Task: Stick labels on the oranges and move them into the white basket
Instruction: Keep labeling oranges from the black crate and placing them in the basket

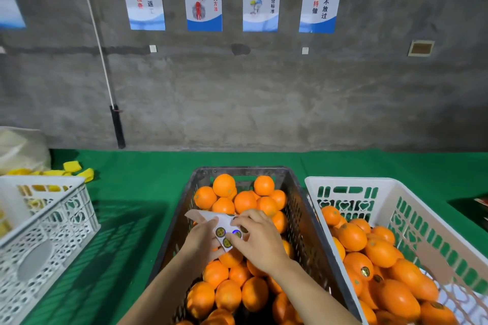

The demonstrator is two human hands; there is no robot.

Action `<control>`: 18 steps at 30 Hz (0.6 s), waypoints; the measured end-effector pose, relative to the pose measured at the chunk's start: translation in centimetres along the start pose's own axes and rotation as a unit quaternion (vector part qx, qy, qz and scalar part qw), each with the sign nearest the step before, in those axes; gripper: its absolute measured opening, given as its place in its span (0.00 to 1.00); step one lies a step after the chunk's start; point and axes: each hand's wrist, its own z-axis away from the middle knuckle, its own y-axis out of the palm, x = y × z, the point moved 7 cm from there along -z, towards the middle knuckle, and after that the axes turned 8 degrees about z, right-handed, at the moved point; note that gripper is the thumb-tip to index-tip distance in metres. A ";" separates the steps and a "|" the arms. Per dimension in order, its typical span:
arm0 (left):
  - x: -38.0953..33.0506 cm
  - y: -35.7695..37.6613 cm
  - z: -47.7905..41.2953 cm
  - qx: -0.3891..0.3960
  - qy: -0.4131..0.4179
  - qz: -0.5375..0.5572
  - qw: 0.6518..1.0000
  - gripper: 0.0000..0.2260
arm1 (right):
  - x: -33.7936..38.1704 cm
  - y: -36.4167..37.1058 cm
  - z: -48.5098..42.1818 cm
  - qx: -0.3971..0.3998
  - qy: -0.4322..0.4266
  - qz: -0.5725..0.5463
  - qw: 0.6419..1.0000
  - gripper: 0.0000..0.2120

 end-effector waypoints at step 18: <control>1.0 1.0 -0.5 0.020 -0.035 -0.093 0.995 0.28 | 0.4 1.0 0.0 0.004 0.037 -0.055 0.998 0.12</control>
